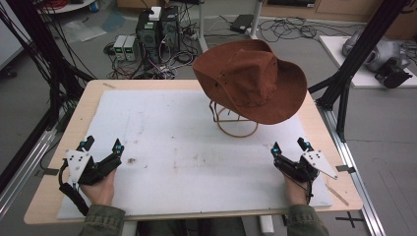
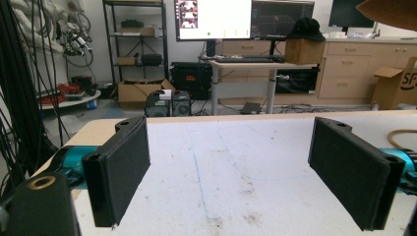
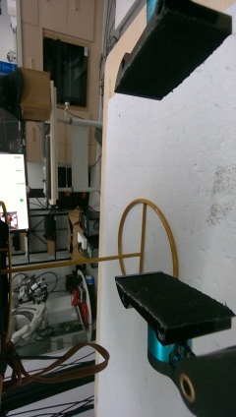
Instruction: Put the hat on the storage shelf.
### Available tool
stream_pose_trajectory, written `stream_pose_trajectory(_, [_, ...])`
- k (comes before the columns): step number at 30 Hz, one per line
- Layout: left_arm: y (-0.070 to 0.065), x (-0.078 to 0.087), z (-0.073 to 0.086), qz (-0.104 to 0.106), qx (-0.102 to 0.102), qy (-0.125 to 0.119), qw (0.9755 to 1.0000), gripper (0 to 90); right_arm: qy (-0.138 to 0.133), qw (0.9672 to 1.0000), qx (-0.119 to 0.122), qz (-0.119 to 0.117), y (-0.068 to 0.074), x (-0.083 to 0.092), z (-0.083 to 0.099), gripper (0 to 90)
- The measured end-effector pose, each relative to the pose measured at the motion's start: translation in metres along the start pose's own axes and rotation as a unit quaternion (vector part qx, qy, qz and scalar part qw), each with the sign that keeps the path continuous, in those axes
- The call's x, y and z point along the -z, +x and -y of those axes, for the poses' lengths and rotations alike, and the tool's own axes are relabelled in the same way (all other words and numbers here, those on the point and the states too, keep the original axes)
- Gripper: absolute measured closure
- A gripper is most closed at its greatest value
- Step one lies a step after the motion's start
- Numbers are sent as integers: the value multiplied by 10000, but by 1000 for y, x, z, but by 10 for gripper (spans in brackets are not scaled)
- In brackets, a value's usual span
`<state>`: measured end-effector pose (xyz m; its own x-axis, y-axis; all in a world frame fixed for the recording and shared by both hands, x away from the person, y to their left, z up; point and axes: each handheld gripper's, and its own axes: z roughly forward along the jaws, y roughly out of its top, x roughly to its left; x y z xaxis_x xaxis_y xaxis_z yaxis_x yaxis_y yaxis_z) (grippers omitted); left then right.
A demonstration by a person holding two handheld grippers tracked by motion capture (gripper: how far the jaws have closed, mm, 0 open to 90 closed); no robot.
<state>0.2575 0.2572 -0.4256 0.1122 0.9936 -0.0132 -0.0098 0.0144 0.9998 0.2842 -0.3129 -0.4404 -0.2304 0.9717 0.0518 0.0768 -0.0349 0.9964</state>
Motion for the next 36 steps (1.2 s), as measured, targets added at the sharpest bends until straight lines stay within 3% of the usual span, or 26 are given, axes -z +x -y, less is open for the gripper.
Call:
stream_pose_trajectory(6, [1,0,1,-13,43,-8,10000,162,-3,10000,41,8,0,0,0,101])
stream_pose_trajectory(9, [3,-2,1,18,163,27,9999,162,23,10000,48,-14,0,1,0,101])
stream_pose_trajectory(24, [-5,-12,5,266,178,223,9992,166,58,9999,78,63,-4,3,1,101])
stream_pose_trajectory(36, [0,-13,6,302,393,238,9985,167,127,9998,130,27,-5,4,3,101])
